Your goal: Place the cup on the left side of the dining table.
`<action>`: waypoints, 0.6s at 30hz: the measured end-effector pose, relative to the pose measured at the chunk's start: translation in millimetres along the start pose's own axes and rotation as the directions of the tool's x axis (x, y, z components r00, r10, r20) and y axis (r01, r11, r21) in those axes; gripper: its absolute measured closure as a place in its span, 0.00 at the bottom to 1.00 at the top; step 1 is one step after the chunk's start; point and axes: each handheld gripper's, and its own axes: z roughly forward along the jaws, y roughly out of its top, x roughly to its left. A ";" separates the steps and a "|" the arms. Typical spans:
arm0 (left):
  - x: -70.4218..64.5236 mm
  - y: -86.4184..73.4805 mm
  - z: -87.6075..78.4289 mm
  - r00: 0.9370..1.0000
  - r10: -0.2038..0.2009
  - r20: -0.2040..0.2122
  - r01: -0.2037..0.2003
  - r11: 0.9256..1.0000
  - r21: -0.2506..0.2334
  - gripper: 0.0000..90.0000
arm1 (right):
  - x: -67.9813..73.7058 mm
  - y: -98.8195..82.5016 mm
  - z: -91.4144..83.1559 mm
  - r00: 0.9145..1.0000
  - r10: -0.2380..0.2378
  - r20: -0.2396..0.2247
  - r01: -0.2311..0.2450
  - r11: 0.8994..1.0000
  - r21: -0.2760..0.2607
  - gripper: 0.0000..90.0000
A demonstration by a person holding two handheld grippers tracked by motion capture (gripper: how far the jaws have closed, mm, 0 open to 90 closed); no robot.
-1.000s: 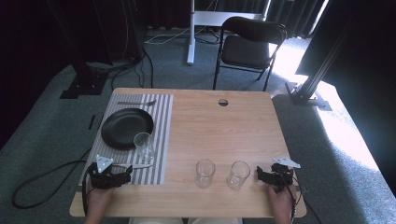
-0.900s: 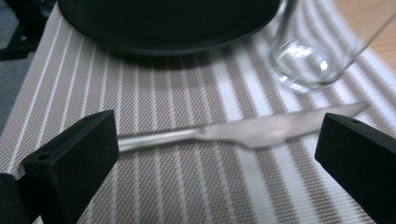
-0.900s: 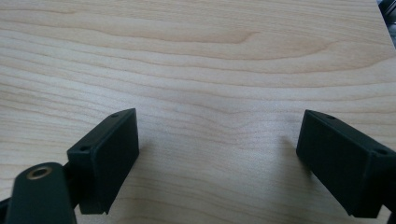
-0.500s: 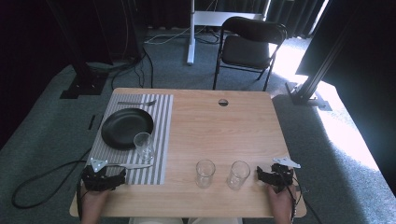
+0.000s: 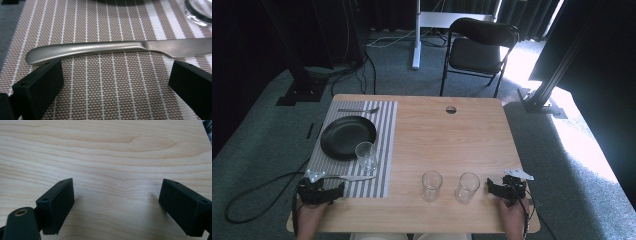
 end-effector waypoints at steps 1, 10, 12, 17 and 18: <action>-0.2 0.0 0.4 1.000 0.005 -0.005 -0.005 1.000 0.003 0.00 | 0.0 0.0 0.0 1.000 0.000 0.000 0.000 1.000 0.000 0.14; -1.5 -0.2 0.4 1.000 -0.003 -0.018 0.003 1.000 0.005 0.00 | 0.0 0.0 0.0 1.000 -0.001 0.000 0.001 1.000 0.000 0.14; -1.4 -0.2 0.4 1.000 -0.002 -0.018 0.002 1.000 0.006 0.00 | 0.0 0.0 0.0 1.000 0.000 0.000 0.000 1.000 0.000 0.14; -1.0 -0.5 0.3 1.000 0.005 -0.015 -0.005 1.000 0.005 0.00 | 0.0 0.0 0.0 1.000 -0.001 0.000 0.001 1.000 0.000 0.14; -1.0 -0.5 0.2 1.000 0.005 -0.015 -0.005 1.000 0.005 0.00 | 0.0 0.1 0.0 1.000 0.000 0.000 0.000 1.000 0.000 0.14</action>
